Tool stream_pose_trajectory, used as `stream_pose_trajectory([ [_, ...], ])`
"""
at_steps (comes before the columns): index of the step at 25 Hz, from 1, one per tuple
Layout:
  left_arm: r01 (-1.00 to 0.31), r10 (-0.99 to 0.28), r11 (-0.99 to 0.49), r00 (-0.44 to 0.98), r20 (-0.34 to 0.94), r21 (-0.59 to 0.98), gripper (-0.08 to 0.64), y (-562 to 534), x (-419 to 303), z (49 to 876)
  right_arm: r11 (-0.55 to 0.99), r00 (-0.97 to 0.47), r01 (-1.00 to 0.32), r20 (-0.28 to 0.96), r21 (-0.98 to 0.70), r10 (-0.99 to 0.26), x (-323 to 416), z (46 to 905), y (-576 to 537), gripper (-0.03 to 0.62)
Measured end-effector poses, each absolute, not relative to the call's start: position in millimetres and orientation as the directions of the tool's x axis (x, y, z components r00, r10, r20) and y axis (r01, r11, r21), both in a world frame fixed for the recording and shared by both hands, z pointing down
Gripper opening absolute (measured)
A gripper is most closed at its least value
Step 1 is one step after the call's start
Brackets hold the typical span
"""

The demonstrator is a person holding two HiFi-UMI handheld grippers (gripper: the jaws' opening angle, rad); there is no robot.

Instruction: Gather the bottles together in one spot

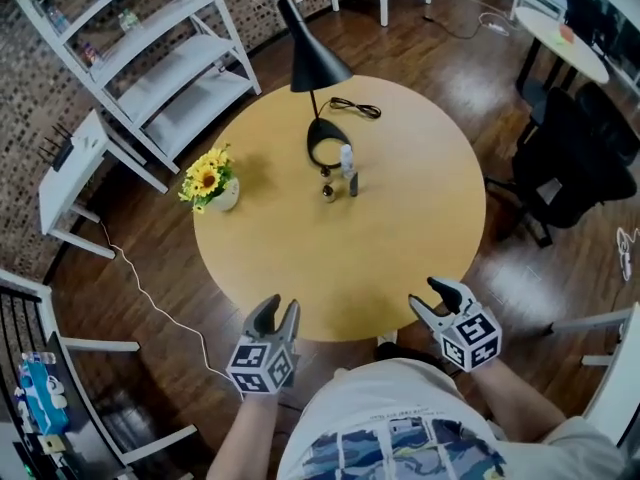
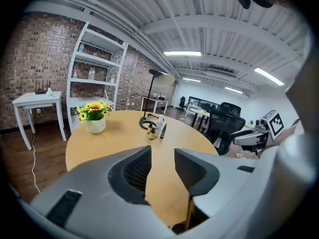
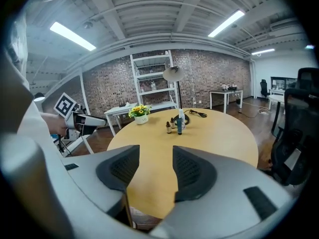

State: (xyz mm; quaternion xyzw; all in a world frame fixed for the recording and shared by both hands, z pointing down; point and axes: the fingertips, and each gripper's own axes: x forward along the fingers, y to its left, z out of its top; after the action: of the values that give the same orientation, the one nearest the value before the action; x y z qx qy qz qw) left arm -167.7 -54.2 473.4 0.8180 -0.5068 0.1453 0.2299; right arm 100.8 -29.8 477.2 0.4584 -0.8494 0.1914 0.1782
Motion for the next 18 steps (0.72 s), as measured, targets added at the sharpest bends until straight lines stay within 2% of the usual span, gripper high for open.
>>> stream_pose_trajectory([
  [9,-0.846,-0.739,-0.436,0.531,0.415,0.306,0.146,26.2,-191.7,463.3,0.467,-0.481,-0.869,0.505,-0.166,-0.716,58.9,474.3,42.3,0.238],
  [18,-0.857,-0.75,-0.42,0.513,0.416,0.3,0.146,89.3,-246.1,466.2,0.387,-0.424,-0.904,0.515,-0.185,-0.745,38.2,468.2,96.2,0.236],
])
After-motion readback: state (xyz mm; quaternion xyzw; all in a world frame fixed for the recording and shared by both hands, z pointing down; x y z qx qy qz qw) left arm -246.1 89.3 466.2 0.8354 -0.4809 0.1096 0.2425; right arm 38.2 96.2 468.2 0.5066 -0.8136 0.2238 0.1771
